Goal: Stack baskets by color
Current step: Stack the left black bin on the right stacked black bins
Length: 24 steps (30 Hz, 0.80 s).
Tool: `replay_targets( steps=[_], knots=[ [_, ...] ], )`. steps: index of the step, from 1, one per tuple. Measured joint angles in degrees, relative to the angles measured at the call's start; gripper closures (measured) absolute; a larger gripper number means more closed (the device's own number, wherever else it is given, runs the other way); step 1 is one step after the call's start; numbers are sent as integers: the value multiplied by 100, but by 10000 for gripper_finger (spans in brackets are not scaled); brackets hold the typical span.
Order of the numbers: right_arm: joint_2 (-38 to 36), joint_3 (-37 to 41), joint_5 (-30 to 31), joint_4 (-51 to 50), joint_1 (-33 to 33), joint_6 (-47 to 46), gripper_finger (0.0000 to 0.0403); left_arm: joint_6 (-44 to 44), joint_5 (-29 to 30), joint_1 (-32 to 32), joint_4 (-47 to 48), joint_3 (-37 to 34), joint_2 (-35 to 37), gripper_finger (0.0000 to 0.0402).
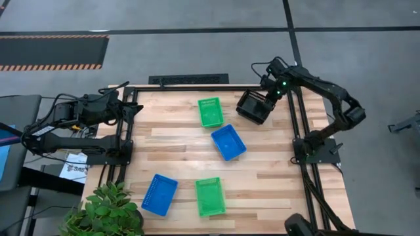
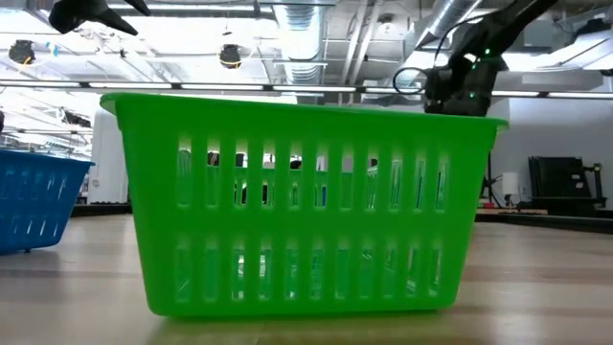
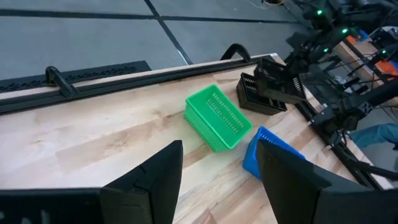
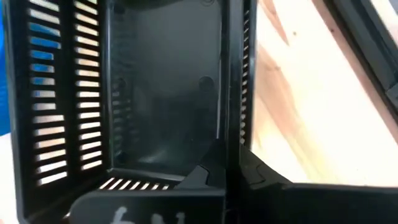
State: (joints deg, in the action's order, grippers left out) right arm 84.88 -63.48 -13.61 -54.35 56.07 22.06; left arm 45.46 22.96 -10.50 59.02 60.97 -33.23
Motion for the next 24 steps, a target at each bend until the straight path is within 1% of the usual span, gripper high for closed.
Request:
replay_targets(
  steps=[4, 9, 15, 18, 21, 24],
  knots=[
    [240, -1, -2, 207, 52, 139, 390, 145, 0, 2, 0, 0, 2, 210],
    [513, -4, -13, 221, 142, 376, 389, 289, 19, 0, 0, 0, -15, 210],
    [805, -4, -9, 272, 190, 399, 384, 327, -32, 0, 0, 0, -59, 209],
    [895, -4, -11, 222, 188, 399, 360, 218, -343, 0, -30, 0, -92, 202],
    [893, -4, -11, 182, 168, 402, 319, 85, -745, 0, -38, 0, -145, 189],
    [737, -21, -7, 145, 136, 365, 270, 23, -982, 2, 81, 0, -245, 173]
  ],
)
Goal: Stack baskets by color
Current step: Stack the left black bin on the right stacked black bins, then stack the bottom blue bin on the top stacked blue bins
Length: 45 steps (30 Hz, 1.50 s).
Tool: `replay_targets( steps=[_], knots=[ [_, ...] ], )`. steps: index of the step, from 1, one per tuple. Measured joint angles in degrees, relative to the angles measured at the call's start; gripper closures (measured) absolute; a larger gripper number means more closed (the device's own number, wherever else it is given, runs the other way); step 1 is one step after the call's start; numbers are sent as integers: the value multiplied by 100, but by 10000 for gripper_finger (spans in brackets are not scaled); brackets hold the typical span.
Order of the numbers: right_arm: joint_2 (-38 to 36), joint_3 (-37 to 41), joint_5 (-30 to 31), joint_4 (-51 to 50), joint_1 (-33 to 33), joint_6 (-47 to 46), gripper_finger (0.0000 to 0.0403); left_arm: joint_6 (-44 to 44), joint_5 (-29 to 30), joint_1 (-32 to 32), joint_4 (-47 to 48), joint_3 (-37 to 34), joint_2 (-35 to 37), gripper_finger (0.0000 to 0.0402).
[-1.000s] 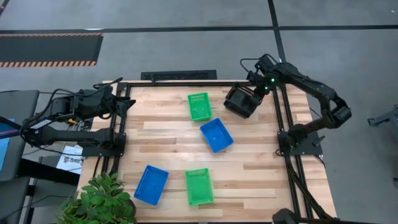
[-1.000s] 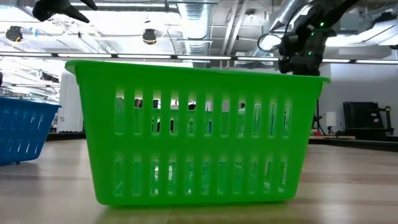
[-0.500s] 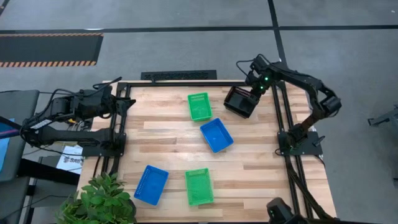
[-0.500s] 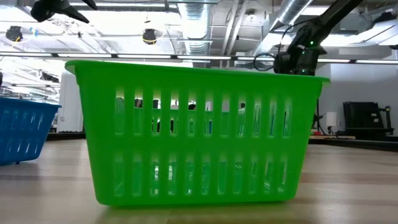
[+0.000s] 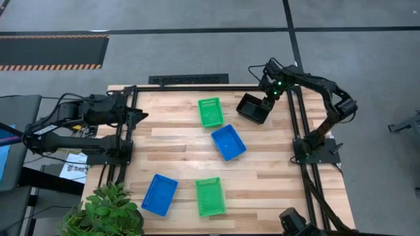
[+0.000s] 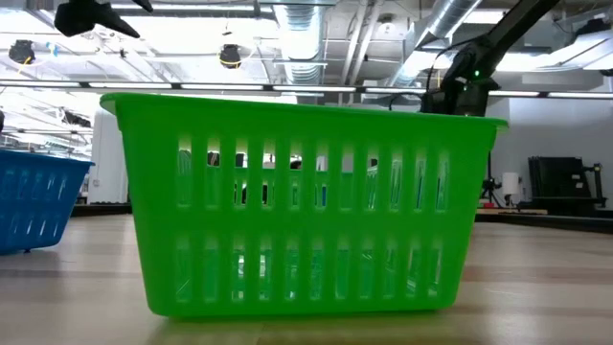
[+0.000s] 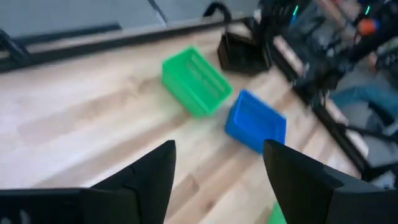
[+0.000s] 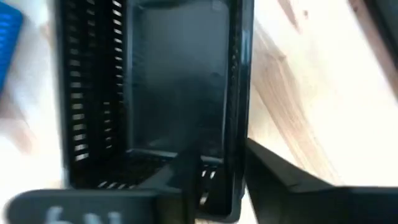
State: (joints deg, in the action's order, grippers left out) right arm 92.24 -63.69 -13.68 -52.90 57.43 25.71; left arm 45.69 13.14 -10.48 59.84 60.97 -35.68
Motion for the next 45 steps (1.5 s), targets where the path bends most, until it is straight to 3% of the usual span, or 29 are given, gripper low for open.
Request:
replay_targets(
  steps=[7, 12, 17, 23, 31, 39, 45],
  knots=[
    [-792, -527, 7, -542, -5, -364, 180, -67, -1136, 2, 464, 0, -487, 150],
    [-1612, -786, 7, -531, -102, -861, 171, -457, -2065, 225, 865, -48, -973, 150],
    [-2385, -799, 7, -607, -359, -1497, 179, -700, -2518, 1094, 693, -376, -1225, 151],
    [-3109, -799, 5, -845, -931, -2491, 181, -843, -2263, 2397, 5, -957, -1434, 151],
    [-3696, -799, 124, -883, -2121, -4053, 181, -1071, -1503, 3431, -560, -1721, -1712, 151],
    [-3794, -799, 819, -922, -3545, -5428, 182, -1205, -1420, 3794, -1929, -2633, -1614, 151],
    [-3644, -799, 1217, -977, -4611, -6382, 182, -1552, -1375, 3856, -2064, -2776, -1607, 151]
  ],
)
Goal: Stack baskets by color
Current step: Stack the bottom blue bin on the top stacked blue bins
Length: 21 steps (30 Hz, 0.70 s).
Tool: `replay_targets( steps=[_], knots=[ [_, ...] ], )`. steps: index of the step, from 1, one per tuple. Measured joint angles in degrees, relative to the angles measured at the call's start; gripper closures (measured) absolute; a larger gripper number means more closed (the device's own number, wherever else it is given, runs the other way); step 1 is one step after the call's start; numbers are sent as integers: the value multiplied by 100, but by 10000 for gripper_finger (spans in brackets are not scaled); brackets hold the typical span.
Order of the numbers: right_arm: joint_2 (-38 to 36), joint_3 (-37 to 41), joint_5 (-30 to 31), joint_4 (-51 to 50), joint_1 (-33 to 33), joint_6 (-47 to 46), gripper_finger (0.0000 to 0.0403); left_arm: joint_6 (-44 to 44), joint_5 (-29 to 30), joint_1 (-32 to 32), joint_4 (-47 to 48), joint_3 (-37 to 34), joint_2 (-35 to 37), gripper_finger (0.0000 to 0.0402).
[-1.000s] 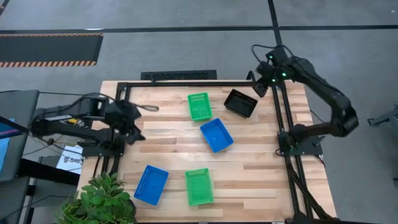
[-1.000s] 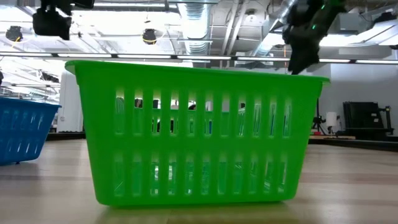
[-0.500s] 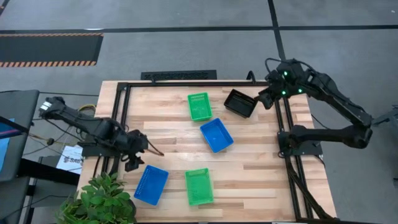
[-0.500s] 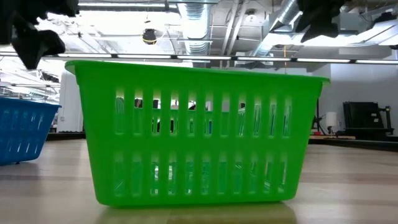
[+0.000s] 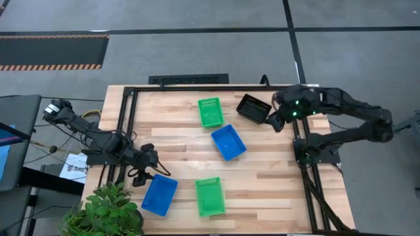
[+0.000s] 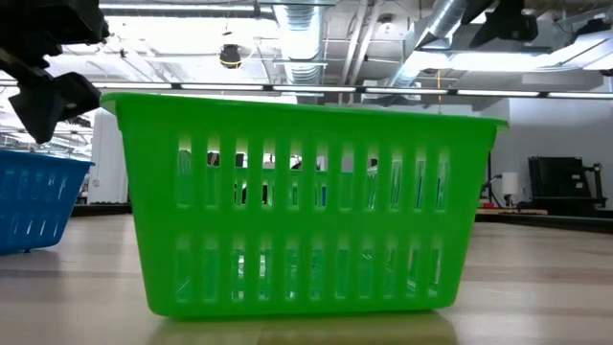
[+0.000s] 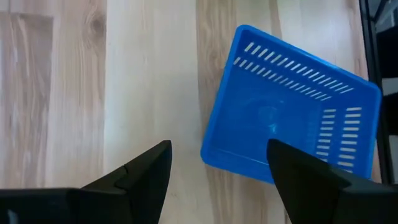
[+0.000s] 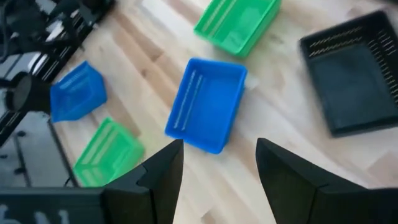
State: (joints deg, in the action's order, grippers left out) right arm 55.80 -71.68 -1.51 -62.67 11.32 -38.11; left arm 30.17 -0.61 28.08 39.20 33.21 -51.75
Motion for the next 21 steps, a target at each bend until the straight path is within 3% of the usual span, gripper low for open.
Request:
replay_targets(
  steps=[8, 13, 21],
  knots=[
    [272, 0, 282, 2, -966, -285, 182, 240, 44, 0, -804, -2, -240, 151],
    [438, 0, 512, 47, -1352, -25, 182, 955, 239, -4, -1695, 13, -934, 151],
    [635, -2, 515, 104, -2185, 64, 182, 1080, 164, -4, -1718, 444, -2316, 151]
  ],
)
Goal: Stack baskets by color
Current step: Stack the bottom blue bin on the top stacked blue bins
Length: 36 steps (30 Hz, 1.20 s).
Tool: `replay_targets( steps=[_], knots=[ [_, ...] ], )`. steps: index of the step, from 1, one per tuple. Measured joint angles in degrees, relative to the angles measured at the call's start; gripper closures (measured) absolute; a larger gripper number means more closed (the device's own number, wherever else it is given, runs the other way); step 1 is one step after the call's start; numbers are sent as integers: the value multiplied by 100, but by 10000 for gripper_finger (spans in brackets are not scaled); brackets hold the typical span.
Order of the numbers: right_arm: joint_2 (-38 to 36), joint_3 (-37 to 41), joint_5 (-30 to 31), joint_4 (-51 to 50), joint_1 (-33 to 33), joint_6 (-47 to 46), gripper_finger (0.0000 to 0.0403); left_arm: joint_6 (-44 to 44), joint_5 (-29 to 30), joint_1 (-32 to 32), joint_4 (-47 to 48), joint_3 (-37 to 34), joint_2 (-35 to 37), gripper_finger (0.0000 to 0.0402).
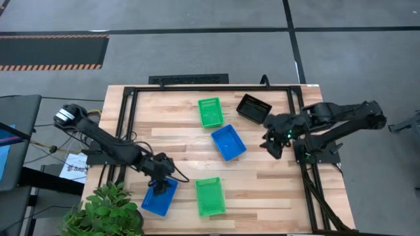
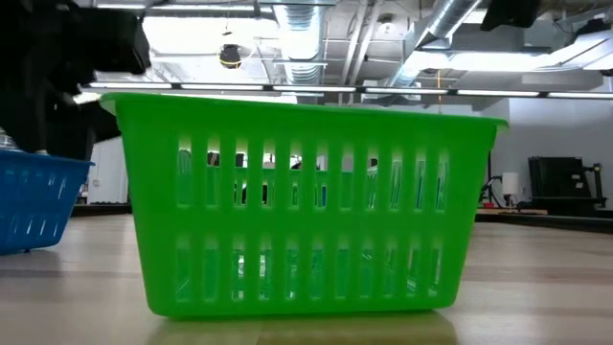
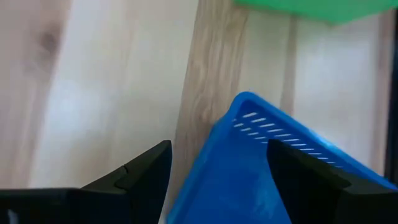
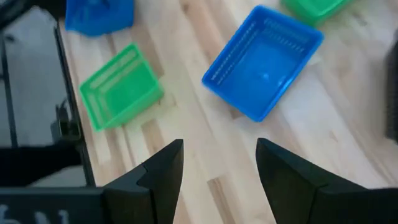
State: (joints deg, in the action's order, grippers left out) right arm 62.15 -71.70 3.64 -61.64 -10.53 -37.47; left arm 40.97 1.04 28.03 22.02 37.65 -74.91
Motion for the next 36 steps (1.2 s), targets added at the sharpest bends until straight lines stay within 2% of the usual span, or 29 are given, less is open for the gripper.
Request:
replay_targets(
  steps=[4, 7, 11, 17, 23, 29, 36],
  knots=[
    [48, 2, 127, 33, -315, 18, 182, -19, -172, -2, -16, 152, -570, 159],
    [75, 4, 212, 35, -435, 15, 182, -89, -448, -46, -12, 279, -983, 191],
    [100, 4, 499, 44, -569, 1, 182, -89, -636, -48, 11, 389, -1373, 263],
    [97, 4, 918, 59, -651, -1, 182, 221, -401, -161, 177, 603, -1480, 386],
    [96, 23, 1359, 102, -649, -107, 182, 255, 203, -586, 692, 982, -1401, 398],
    [110, 355, 1801, 145, -533, -649, 182, -62, 688, -1146, 1607, 1474, -1360, 401],
    [495, 754, 1894, 1233, -136, -1055, 182, -463, 1037, -1802, 2045, 2031, -1360, 401]
  ],
)
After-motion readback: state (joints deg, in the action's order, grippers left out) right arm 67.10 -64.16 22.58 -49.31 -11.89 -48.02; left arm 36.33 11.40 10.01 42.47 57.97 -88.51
